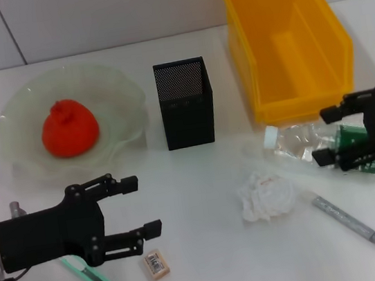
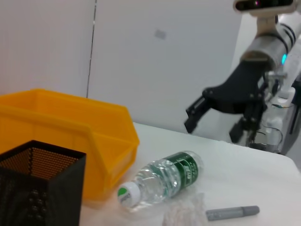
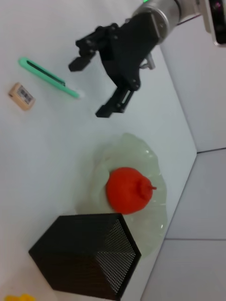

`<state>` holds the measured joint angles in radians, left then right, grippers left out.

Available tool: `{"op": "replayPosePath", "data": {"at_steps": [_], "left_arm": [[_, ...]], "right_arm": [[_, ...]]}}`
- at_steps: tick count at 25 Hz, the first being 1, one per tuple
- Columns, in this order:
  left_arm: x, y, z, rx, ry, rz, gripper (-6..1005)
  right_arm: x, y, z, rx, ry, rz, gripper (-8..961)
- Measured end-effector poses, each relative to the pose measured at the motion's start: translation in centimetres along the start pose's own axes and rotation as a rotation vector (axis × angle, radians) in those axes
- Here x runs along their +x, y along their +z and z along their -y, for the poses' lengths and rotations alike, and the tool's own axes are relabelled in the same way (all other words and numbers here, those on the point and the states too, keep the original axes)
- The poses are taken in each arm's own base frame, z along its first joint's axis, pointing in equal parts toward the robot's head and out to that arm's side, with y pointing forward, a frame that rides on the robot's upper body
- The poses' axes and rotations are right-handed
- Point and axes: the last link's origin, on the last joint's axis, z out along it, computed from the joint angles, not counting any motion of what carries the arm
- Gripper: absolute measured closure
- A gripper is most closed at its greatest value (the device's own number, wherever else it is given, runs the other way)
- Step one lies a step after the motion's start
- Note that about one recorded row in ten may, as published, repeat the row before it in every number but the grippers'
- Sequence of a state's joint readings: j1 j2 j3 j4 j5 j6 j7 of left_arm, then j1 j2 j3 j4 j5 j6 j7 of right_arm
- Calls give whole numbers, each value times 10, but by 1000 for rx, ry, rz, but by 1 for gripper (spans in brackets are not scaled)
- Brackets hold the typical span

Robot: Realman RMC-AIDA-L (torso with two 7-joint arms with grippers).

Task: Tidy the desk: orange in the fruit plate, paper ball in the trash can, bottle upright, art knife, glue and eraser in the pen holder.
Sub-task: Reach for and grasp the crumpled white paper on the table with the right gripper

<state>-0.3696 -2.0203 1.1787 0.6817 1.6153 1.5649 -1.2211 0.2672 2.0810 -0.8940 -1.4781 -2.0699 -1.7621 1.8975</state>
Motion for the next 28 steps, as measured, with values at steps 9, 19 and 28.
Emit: {"op": "replayPosePath", "data": {"at_steps": [9,19,28], "left_arm": [[1,6,-6,-41,3,-4,158],[2,10,-8,-54,10,-10,158],[4,11,-8,-59,15,-11,159]], "right_arm": [[-29,23,1,8,14,-183,127],[-46,56,3,-50,94,-297,128],[-40,72,2,-60,140,-401,128]]}}
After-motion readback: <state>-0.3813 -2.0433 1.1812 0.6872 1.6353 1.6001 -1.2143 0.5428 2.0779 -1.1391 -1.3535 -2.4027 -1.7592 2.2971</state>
